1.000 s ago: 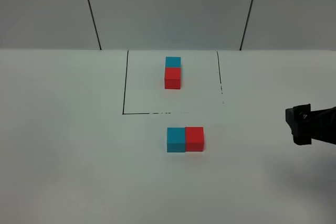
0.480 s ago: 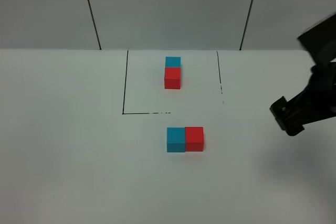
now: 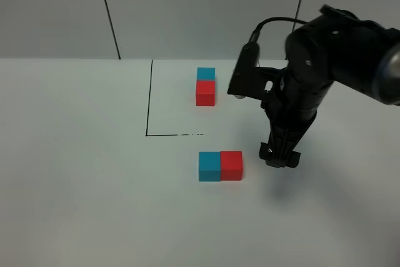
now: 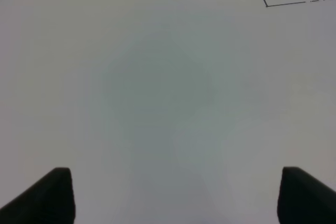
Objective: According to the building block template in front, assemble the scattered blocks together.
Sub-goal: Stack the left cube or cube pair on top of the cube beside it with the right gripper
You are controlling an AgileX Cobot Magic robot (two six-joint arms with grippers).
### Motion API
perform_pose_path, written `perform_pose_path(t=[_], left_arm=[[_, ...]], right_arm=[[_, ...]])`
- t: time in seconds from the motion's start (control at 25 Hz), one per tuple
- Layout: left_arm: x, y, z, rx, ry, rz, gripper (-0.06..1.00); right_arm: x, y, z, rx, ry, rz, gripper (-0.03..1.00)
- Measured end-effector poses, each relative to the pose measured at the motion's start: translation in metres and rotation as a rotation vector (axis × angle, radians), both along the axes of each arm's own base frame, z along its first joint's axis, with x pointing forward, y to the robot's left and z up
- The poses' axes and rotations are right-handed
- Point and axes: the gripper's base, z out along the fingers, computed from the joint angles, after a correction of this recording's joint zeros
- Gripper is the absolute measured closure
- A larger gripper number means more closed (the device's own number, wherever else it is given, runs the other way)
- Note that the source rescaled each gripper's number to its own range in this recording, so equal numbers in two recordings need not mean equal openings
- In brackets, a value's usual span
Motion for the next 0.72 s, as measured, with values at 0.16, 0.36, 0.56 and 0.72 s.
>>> perform_pose_path(t=[0.16, 0.36, 0.56, 0.72], left_arm=[[0.0, 0.0, 0.0, 0.0, 0.0, 0.0, 0.26], [0.0, 0.0, 0.0, -0.001, 0.0, 0.001, 0.26], [0.0, 0.0, 0.0, -0.001, 0.0, 0.001, 0.26], [0.0, 0.0, 0.0, -0.001, 0.0, 0.001, 0.26]], right_arm=[[0.018, 0.02, -0.019, -0.048, 0.071, 0.08, -0.03], [0.02, 0.044, -0.038, -0.072, 0.105, 0.211, -0.03], [0.021, 0.056, -0.055, -0.047, 0.118, 0.258, -0.03], [0.025, 0.06, -0.064, -0.022, 0.094, 0.27, -0.03]])
